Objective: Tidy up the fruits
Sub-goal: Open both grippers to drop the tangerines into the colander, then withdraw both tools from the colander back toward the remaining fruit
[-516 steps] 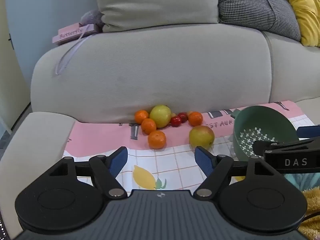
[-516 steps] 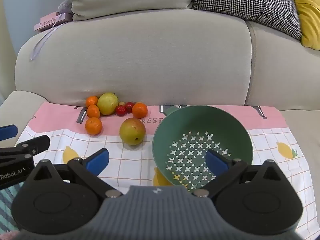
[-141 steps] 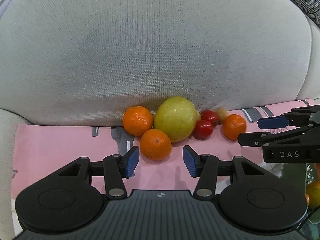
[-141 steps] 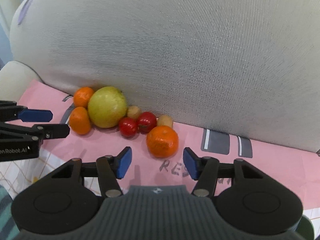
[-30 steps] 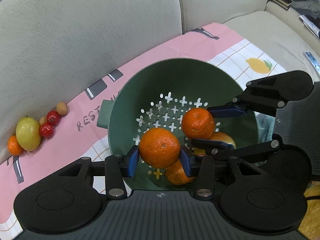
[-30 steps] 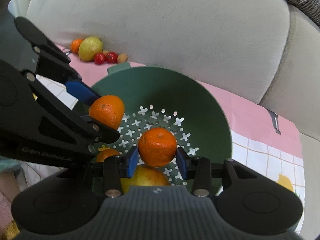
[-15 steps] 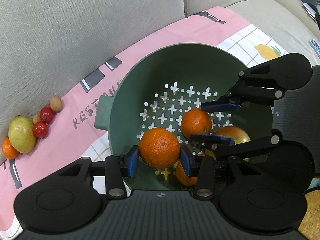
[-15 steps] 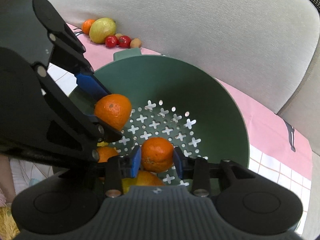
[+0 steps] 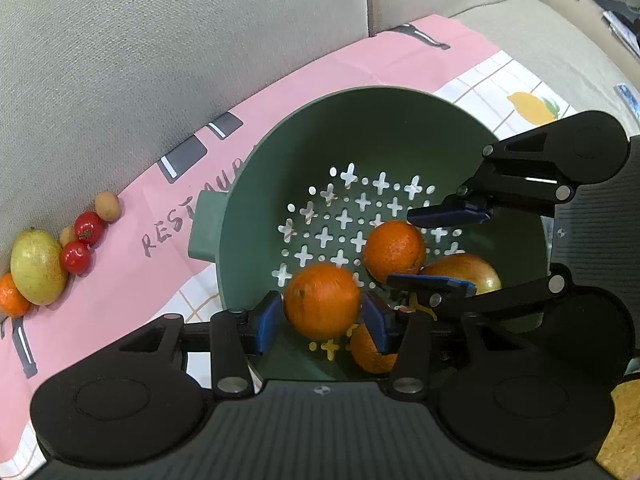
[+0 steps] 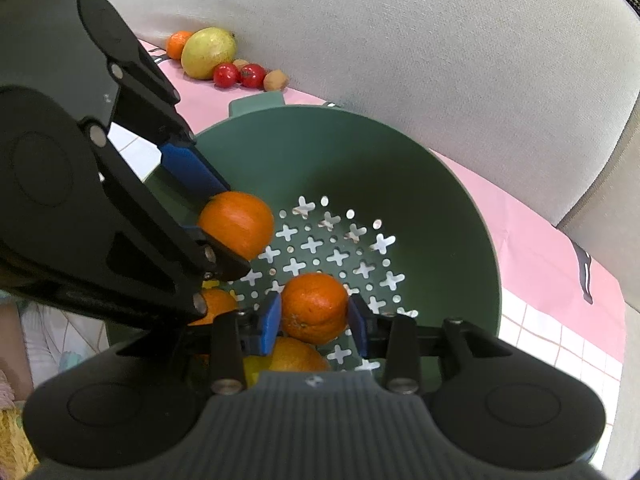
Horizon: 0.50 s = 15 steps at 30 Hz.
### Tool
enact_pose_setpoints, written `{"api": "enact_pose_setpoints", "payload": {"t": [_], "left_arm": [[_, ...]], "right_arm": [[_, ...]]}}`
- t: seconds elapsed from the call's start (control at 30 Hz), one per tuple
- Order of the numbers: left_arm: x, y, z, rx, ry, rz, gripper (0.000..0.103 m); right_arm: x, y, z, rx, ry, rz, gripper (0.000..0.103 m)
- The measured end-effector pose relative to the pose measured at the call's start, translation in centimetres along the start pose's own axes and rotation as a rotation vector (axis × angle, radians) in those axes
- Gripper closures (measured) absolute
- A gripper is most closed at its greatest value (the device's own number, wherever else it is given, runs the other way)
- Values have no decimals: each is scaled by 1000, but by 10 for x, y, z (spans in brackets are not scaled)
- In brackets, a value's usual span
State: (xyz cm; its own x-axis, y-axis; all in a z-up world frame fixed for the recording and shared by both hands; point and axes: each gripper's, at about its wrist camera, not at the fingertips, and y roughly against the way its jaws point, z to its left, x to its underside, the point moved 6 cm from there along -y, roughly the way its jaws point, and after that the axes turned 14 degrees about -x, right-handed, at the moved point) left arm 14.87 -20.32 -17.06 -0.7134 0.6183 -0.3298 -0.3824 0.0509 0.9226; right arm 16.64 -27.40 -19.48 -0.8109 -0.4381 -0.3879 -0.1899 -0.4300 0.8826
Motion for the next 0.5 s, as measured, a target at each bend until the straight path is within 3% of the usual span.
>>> {"api": "enact_pose_setpoints", "payload": {"t": [0.27, 0.43, 0.5], "left_arm": [[1, 18, 4, 14, 16, -32, 42], [4, 36, 8, 17, 30, -70, 42], [7, 43, 11, 11, 37, -85, 42]], "right_arm": [[-1, 11, 4, 16, -7, 7, 55], [-5, 22, 11, 58, 5, -2, 37], [-7, 27, 14, 70, 7, -11, 34]]}}
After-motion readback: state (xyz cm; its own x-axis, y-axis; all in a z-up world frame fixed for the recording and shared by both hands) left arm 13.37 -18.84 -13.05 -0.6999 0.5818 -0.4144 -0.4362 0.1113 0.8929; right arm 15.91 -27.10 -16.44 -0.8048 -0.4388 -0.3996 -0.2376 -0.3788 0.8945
